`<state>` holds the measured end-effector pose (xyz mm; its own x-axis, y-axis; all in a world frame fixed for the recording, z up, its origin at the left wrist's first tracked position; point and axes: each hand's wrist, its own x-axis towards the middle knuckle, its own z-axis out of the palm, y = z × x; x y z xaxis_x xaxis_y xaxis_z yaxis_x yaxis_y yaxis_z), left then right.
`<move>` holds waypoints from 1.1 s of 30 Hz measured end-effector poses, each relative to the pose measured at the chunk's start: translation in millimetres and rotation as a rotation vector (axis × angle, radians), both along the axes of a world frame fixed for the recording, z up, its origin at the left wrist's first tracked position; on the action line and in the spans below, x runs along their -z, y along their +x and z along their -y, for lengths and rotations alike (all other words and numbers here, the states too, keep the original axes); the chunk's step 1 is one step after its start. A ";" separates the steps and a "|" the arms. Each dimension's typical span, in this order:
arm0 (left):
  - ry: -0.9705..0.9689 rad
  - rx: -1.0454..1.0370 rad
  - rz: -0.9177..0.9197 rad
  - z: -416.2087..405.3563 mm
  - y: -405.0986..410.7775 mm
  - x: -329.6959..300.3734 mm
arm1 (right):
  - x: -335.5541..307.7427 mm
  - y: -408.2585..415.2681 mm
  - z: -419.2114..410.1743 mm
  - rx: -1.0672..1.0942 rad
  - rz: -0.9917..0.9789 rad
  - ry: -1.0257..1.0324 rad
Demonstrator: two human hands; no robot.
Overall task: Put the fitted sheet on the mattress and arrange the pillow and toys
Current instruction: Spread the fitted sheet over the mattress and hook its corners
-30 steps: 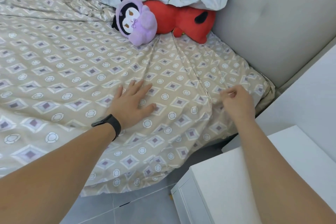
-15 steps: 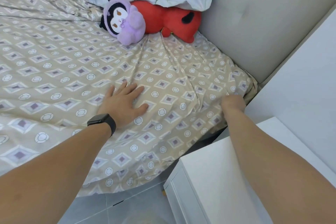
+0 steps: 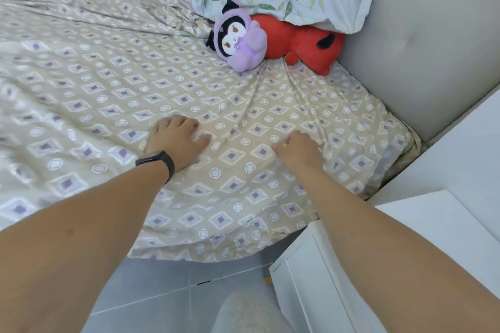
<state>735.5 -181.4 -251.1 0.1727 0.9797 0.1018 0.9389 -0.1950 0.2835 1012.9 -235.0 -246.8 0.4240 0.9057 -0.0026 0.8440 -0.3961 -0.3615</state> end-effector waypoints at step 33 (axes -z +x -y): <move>-0.057 -0.268 0.038 8.5 -205.6 -0.6 | -11.3 -176.6 15.7 -0.346 0.042 -0.093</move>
